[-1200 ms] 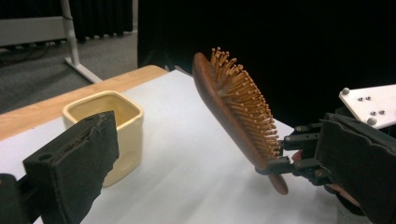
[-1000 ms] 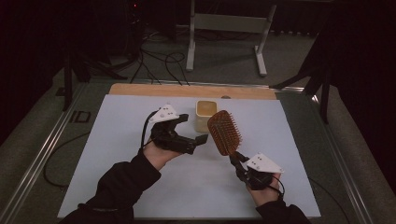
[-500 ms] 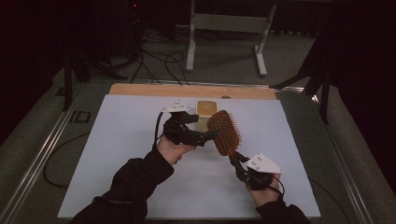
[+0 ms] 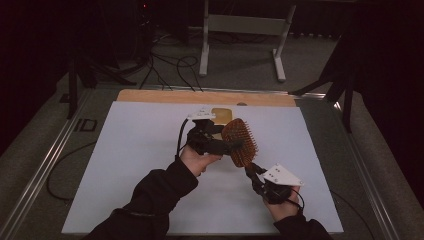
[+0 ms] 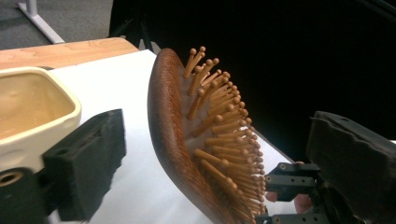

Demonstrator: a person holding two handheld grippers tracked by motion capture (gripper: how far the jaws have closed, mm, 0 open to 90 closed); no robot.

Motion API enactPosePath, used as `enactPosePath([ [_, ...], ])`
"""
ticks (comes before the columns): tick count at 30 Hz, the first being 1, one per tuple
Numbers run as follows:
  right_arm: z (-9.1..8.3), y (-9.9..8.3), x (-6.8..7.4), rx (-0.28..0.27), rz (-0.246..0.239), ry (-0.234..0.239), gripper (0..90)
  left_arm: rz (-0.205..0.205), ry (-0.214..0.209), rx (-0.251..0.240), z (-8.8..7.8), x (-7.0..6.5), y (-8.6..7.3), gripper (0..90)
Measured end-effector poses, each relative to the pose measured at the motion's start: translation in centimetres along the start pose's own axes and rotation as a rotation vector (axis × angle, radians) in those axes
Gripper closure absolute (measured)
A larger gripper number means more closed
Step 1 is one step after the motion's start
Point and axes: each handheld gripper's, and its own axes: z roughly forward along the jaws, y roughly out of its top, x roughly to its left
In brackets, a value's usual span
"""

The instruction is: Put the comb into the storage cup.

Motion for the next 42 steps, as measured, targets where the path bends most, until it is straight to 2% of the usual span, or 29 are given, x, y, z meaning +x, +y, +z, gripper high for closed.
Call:
enactPosePath([
  [1,0.0,0.0,0.0,0.001,-0.001,0.000,73.7,-0.003,-0.008,-0.001,0.1,0.0,0.0,7.4],
  [8,0.0,0.0,0.0,-0.003,-0.005,0.002,73.7,-0.021,0.013,-0.001,0.8,-0.1,-0.2,16.6],
  [15,0.1,0.0,0.1,0.002,-0.007,0.010,73.7,-0.056,0.030,-0.001,1.3,0.0,-0.4,30.3],
  [17,0.1,0.0,0.1,0.003,-0.003,0.007,73.6,-0.054,0.035,-0.006,1.4,0.0,-0.5,34.2],
  [25,0.1,0.0,0.0,0.005,-0.001,0.008,73.7,-0.087,0.011,-0.022,1.3,0.2,-0.5,41.3],
  [31,0.2,0.0,0.0,0.009,-0.002,0.003,73.6,-0.070,-0.017,-0.022,1.1,0.0,-0.3,48.3],
  [42,0.2,0.0,0.0,0.012,0.004,0.012,73.3,-0.069,-0.043,-0.017,1.0,-0.1,-0.2,52.3],
])
